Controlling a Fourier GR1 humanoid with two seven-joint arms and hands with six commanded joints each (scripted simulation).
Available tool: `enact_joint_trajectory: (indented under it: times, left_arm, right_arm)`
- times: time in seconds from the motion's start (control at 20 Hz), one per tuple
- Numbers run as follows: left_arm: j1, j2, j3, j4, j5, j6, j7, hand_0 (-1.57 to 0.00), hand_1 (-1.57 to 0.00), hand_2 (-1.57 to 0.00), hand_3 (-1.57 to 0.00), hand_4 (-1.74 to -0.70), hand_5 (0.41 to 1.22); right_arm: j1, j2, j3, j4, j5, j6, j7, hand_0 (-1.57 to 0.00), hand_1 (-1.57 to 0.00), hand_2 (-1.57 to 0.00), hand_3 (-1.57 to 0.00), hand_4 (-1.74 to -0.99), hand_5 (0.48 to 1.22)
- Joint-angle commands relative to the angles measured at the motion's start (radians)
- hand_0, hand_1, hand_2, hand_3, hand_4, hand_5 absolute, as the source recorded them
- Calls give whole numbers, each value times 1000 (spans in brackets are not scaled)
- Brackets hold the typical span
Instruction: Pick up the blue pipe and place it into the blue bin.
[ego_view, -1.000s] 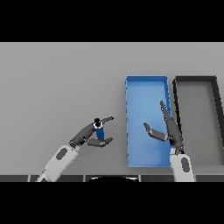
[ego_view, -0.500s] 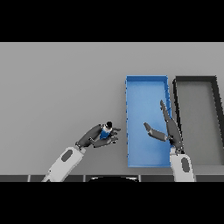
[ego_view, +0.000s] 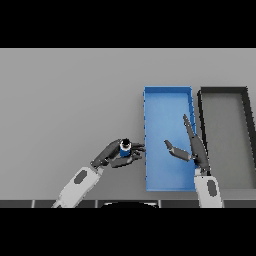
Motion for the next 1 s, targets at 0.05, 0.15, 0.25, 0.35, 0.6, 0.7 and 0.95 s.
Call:
enact_joint_trajectory:
  times: [0.05, 0.15, 0.25, 0.35, 0.6, 0.7, 0.95]
  left_arm:
    - [-12, 2, 5, -31, 0, -2, 32, -1550, -1554, -1557, -1554, -1476, 1215]
    - [-34, -1, 8, -50, -15, -4, 62, -1558, -1560, -1562, -1560, -1474, 1217]
    - [-41, -3, 10, -75, -10, -18, 94, -1562, -1564, -1565, -1564, -1473, 1218]
    - [-51, -10, 10, -85, -9, -31, 129, -1566, -1567, -1567, -1566, -1473, 1219]
    - [-41, -12, 15, -98, -10, -61, 137, -1569, -1570, -1570, -1570, -1473, 1220]
    - [-49, -20, 26, -84, -15, -65, 139, -1570, -1570, -1570, -1570, -1474, 1220]
    - [-50, -36, 34, -82, -39, -72, 143, -1571, -1571, -1571, -1571, -1475, 1221]
  right_arm:
    - [10, -4, -6, -7, -11, 6, -8, 1, 1, 1, 1, -1138, 555]
    - [12, 2, 9, -12, 11, -2, -8, 1, 1, 1, 1, -1129, 561]
    - [20, -7, 4, -23, 11, -1, -9, 1, 1, 1, 1, -1126, 567]
    - [10, -5, 6, -22, 13, -3, 0, 1, 1, 1, 1, -1123, 571]
    - [141, 64, 25, -88, 48, -79, -26, 1, 1, 1, 1, -1121, 578]
    - [224, 112, 39, -123, 77, -133, -40, 1, 1, 1, 1, -1133, 578]
    - [271, 147, 35, -177, 45, -153, -79, 1, -19, -18, 1, -1178, 569]
